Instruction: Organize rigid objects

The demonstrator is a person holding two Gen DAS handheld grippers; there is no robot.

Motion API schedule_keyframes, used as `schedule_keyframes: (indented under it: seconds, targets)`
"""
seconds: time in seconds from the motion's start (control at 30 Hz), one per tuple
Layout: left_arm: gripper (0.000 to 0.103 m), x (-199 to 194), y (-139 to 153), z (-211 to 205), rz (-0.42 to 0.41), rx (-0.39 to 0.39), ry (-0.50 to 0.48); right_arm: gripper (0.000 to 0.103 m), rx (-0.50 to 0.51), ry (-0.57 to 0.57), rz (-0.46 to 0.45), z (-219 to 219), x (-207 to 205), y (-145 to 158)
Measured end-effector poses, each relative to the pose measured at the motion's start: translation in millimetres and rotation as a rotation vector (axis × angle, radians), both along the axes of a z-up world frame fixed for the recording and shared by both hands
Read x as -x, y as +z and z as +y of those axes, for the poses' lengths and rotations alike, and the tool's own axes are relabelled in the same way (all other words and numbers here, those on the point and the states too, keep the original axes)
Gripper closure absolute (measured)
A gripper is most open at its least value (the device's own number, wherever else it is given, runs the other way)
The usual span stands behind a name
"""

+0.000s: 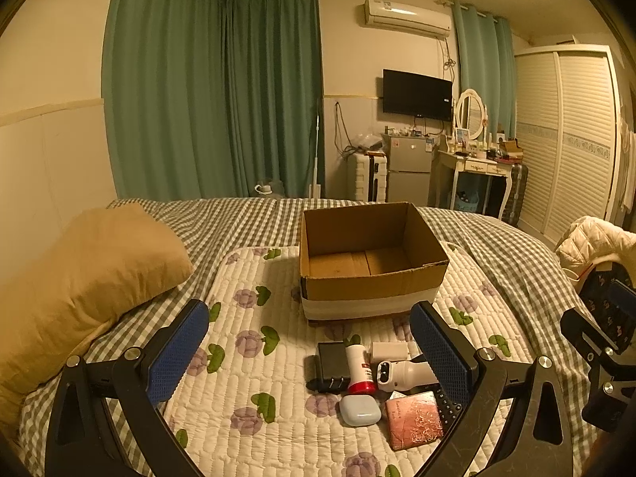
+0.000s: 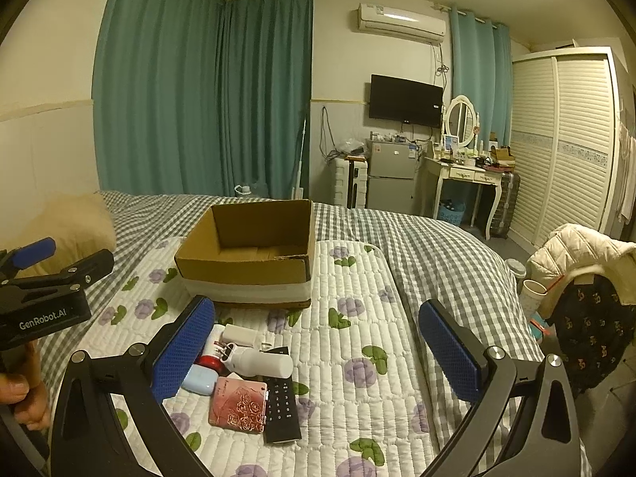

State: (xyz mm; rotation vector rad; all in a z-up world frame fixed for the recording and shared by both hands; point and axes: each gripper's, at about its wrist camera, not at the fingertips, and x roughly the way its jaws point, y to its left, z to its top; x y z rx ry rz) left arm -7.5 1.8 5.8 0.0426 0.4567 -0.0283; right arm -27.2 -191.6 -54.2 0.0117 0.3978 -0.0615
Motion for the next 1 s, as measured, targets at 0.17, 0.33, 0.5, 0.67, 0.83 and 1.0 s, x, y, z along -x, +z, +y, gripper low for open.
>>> schedule_keyframes:
  seconds: [0.17, 0.33, 0.5, 0.67, 0.83, 1.0]
  targets:
    - [0.000, 0.6, -0.2, -1.1, -0.004, 0.001, -0.005, 0.000, 0.003, 0.000, -0.002, 2.0, -0.3, 0.2]
    - [0.000, -0.2, -1.4, -1.6, -0.005, 0.004, -0.009, 0.000, -0.001, 0.002, -0.001, 0.8, 0.5, 0.2]
    - [0.000, -5.9, -6.8, -1.2, 0.006, 0.004, -0.011, 0.000, 0.000, -0.003, 0.015, -4.7, -1.6, -3.1]
    - [0.001, -15.1, -22.1, -1.7, 0.032, -0.002, -0.019, 0.000, 0.002, -0.006, 0.044, -13.2, -7.8, -12.7]
    - [0.001, -25.2, -45.5, -3.5, 0.079, -0.018, -0.029, 0.000, 0.033, -0.005, 0.084, -13.4, -16.9, -30.1]
    - [0.002, -38.0, -74.7, -6.9, 0.150, -0.025, -0.048, 0.000, 0.067, 0.009, 0.151, -11.0, -28.6, -57.9]
